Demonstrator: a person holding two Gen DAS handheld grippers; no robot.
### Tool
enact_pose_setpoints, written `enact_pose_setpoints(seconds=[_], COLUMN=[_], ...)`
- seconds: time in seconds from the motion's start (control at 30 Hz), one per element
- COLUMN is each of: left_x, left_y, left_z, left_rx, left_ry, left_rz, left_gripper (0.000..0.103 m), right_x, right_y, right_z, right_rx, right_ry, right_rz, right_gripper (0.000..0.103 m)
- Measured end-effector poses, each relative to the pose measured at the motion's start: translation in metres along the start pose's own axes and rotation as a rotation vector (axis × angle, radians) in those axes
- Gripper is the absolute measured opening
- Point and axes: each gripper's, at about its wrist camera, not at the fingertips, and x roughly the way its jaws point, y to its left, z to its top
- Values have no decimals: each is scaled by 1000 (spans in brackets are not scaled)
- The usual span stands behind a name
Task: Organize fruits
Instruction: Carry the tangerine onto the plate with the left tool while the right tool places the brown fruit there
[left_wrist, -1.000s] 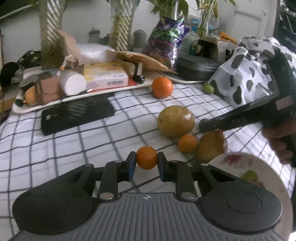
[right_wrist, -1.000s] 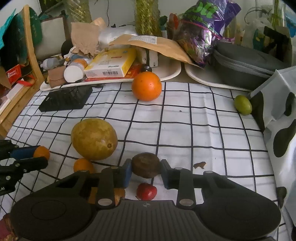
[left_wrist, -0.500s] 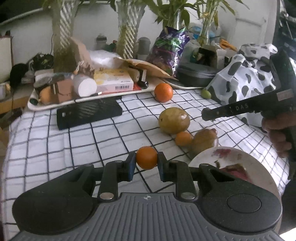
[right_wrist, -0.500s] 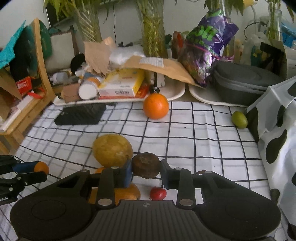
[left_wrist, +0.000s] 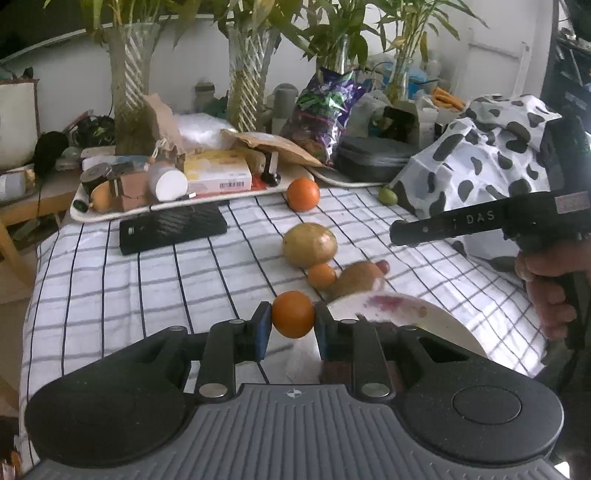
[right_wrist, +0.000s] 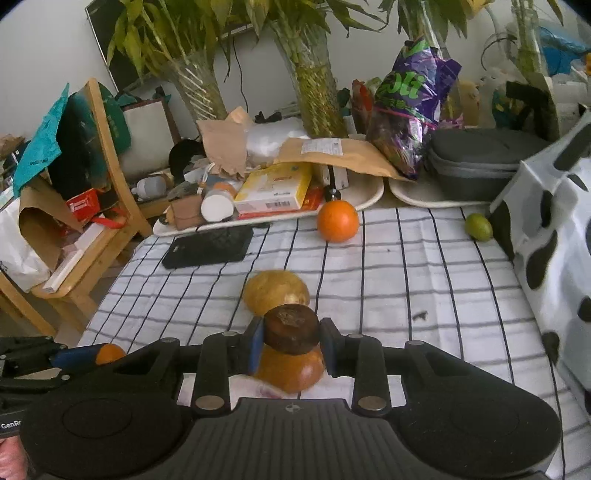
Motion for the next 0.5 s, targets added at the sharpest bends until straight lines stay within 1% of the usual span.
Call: enact_pose_setpoints(seconds=[0.2,0.5], left_x=[-17,-28], left_y=[-26,-53], left_z=[-10,-34], left_rx=[10,33], left_ry=[-2,26], left_rz=[-1,-14], left_gripper=[24,24], right_x=[-25,-48], right_y=[6,25], right_z=[-20,-56], right_rx=[-15,-82], right_ry=[13,69], right_rz=[19,27], right_gripper=[33,33])
